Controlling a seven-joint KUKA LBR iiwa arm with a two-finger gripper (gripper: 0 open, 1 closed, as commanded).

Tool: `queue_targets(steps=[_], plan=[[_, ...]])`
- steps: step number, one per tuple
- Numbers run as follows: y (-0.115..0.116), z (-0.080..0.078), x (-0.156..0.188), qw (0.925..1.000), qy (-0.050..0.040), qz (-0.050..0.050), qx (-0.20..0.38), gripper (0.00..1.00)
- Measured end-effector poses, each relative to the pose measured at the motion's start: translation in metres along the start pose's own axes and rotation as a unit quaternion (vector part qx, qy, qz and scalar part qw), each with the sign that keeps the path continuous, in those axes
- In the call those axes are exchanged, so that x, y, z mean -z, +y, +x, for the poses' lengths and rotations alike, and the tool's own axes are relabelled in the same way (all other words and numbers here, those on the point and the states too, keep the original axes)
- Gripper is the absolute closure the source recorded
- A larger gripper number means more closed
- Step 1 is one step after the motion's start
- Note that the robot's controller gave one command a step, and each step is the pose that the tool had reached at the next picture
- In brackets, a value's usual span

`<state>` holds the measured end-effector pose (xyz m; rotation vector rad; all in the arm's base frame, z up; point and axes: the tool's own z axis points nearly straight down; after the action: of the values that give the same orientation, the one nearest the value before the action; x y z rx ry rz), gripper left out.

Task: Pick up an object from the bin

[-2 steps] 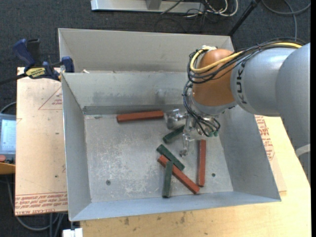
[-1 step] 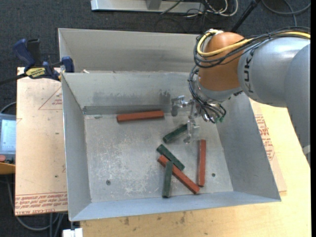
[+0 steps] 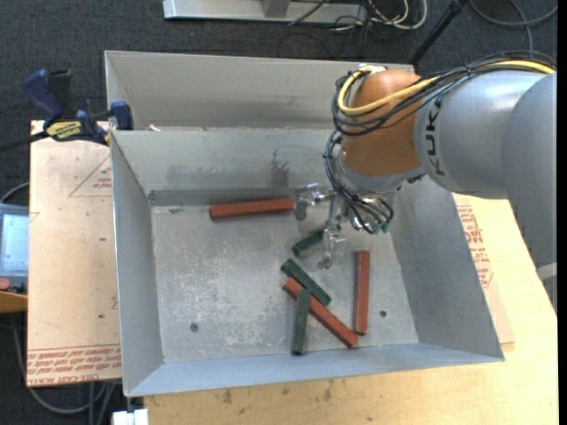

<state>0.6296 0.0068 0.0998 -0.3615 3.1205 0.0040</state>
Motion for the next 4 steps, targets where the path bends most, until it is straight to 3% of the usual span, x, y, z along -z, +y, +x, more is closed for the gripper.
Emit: queue_targets(steps=[1,2,3,4], plan=[[-0.016,0.006,-0.031,1.0000,0.0004,0.000,-0.009,0.00],[-0.015,0.005,-0.031,1.0000,-0.0007,0.001,-0.009,0.00],[-0.015,0.004,-0.030,1.0000,-0.0020,0.001,-0.009,1.00],[-0.015,0.003,-0.019,1.0000,-0.0020,0.001,-0.009,1.00]])
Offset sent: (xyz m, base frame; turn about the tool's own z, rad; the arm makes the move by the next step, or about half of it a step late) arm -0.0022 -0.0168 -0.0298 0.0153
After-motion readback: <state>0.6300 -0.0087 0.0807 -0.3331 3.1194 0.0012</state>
